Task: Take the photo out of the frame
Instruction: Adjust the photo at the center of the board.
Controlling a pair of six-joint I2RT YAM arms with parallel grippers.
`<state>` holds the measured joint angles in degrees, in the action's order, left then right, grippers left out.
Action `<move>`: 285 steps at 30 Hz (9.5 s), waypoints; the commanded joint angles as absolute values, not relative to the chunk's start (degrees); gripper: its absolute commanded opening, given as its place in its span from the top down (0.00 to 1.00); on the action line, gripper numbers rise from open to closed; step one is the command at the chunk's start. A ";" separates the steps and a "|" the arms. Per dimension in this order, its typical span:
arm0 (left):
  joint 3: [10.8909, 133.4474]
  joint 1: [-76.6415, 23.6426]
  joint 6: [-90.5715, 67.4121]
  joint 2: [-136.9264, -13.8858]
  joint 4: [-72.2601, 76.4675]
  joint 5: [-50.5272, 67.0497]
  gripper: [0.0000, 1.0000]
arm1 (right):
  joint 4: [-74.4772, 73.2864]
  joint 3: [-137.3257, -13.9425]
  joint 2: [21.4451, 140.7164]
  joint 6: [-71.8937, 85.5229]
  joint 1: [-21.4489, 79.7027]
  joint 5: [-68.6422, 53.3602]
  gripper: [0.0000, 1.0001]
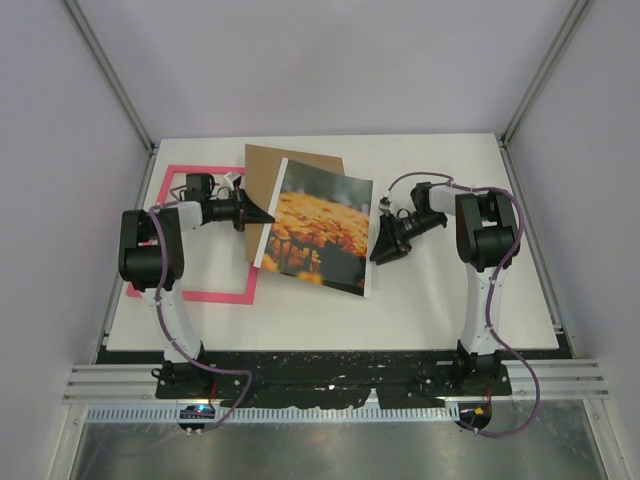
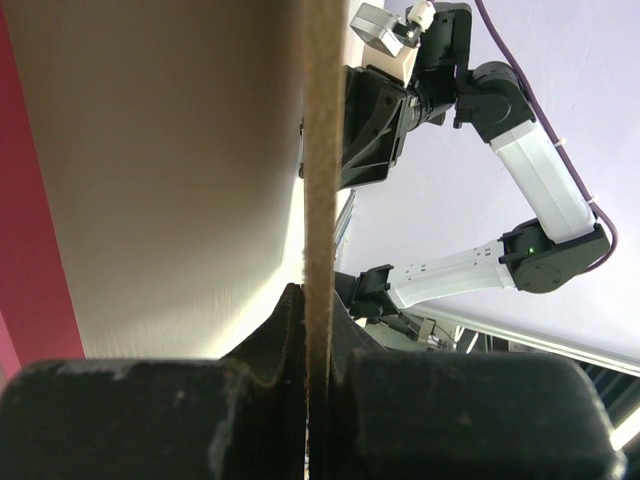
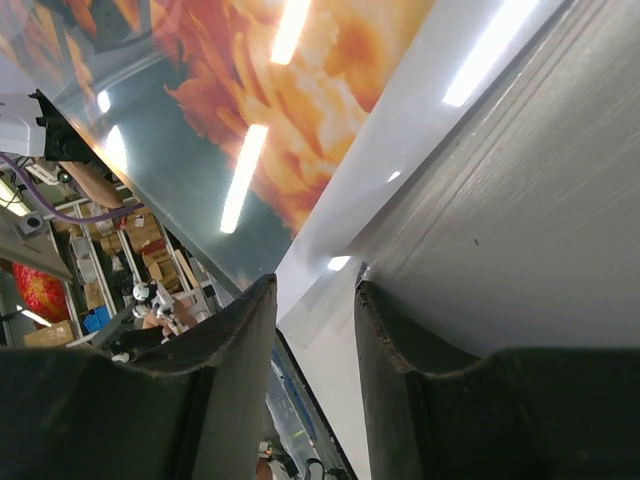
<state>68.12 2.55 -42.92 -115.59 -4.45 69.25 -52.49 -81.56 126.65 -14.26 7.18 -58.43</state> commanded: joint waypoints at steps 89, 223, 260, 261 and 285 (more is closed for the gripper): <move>68.91 2.90 -43.33 -114.17 -2.11 73.92 0.84 | -60.47 -111.45 133.77 -20.22 16.79 -45.09 0.90; 78.92 6.24 -29.19 -108.72 -23.79 74.01 1.00 | -14.32 -14.50 50.89 -63.98 25.58 0.88 0.92; 98.26 9.23 -11.78 -101.43 -51.24 61.70 1.00 | -30.93 -17.22 47.81 -67.76 16.08 -3.16 0.92; 98.35 9.49 -11.17 -101.08 -51.76 61.18 1.00 | -31.20 -17.49 47.81 -67.68 16.08 -3.51 0.92; 96.24 12.39 2.98 -96.86 -60.12 62.75 1.00 | -63.42 -43.13 57.12 -65.83 16.08 -20.73 0.41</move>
